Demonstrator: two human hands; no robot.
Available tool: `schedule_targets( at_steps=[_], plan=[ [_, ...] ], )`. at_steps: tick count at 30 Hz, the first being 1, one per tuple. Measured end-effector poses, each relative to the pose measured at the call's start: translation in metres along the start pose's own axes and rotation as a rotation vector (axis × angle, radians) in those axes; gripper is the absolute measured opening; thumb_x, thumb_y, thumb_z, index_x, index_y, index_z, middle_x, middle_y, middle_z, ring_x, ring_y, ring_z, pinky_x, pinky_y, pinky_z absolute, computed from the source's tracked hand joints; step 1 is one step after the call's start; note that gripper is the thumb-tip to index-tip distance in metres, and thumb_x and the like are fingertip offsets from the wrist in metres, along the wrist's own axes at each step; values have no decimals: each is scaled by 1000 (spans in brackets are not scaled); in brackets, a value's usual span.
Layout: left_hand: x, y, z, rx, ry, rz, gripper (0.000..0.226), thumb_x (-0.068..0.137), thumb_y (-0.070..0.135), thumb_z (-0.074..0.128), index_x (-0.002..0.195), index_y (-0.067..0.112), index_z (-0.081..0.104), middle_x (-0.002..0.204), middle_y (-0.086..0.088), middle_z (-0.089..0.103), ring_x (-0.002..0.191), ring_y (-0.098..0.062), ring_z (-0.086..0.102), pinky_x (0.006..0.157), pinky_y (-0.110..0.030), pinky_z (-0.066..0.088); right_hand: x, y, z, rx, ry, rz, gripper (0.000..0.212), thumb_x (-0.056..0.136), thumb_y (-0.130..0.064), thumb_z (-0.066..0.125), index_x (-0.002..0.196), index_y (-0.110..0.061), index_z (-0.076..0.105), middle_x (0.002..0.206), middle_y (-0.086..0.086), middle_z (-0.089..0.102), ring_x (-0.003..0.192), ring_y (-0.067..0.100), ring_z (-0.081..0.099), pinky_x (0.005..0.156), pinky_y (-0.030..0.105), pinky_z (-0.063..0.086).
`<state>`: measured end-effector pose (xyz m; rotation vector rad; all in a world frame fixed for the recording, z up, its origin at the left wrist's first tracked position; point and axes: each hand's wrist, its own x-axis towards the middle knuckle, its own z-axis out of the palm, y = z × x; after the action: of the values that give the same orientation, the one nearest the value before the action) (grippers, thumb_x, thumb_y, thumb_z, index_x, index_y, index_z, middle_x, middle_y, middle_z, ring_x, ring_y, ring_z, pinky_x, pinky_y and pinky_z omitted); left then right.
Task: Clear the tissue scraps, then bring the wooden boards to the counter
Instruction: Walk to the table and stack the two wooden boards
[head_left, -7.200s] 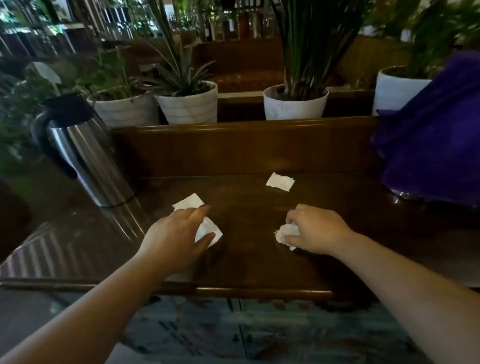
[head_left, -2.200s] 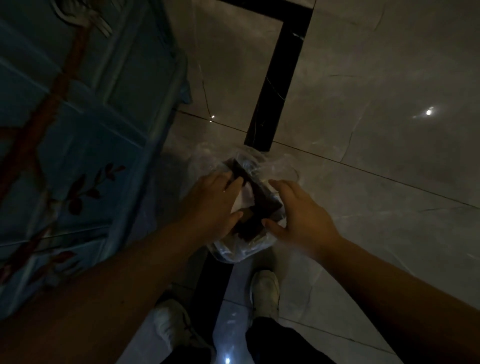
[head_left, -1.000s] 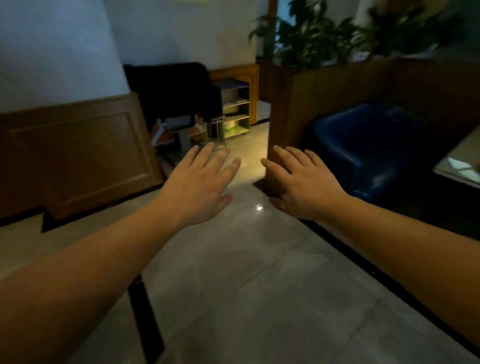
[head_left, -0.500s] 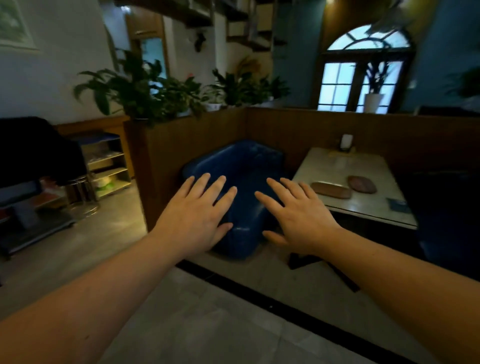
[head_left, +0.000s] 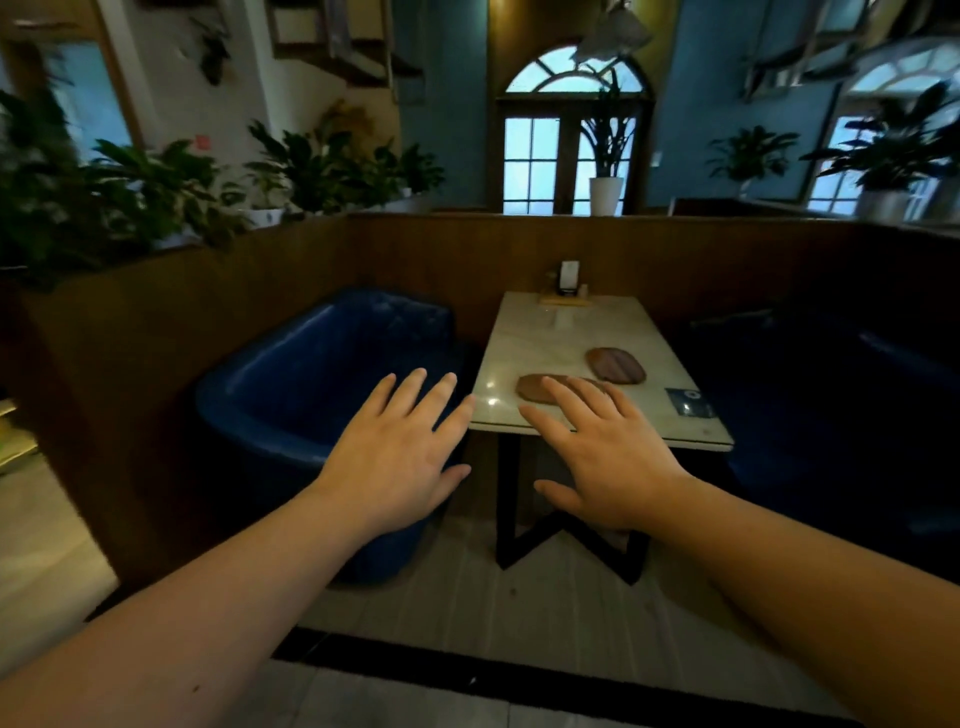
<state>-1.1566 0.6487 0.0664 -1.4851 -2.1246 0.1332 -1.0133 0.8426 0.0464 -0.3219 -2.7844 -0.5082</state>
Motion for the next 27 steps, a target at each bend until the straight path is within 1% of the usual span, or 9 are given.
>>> schedule_targets(
  at_steps=[5,7,10,16,19,22,27],
  plan=[
    [77,-38,40,-21,19,114,69,89,56,40,145,20,23,154,-11,25,140,-35,20,113,-52,22,54,34,28,-8,-16,105,85,77,-69,48,147,-27,23,153,15,33,139,37,28,108,58,28],
    [108,-47,56,-35,27,130,70,89,57,38,146,20,21,155,-11,24,140,-34,18,113,-51,21,70,50,43,-2,-31,135,85,78,-69,48,147,-29,20,154,15,31,140,37,26,110,58,25],
    [152,-49,84,-65,26,154,72,89,58,37,146,21,16,155,-10,23,140,-33,17,113,-50,20,86,79,72,-5,-76,158,85,79,-69,45,148,-30,14,157,14,24,143,37,19,112,57,19],
    [244,-35,149,-68,4,204,73,87,59,39,144,19,19,154,-11,26,139,-33,21,112,-51,23,120,148,138,10,-120,212,84,80,-70,41,148,-31,12,159,14,20,144,36,16,114,58,18],
    [299,-26,186,-73,-18,201,72,85,59,42,142,18,25,150,-12,34,136,-33,26,111,-51,28,146,195,180,28,-130,215,83,80,-70,40,147,-29,13,158,14,22,144,36,17,114,58,18],
    [347,-21,218,-91,-48,183,70,84,58,44,139,17,34,145,-12,42,132,-34,34,107,-51,33,171,239,213,50,-138,201,81,80,-68,43,146,-28,16,158,15,22,142,37,20,113,58,21],
    [416,-11,268,-139,-114,144,72,84,61,38,141,17,29,147,-12,40,134,-34,33,108,-51,32,211,305,263,76,-193,161,81,79,-69,43,144,-28,17,156,15,27,140,38,25,110,58,24]
  ],
)
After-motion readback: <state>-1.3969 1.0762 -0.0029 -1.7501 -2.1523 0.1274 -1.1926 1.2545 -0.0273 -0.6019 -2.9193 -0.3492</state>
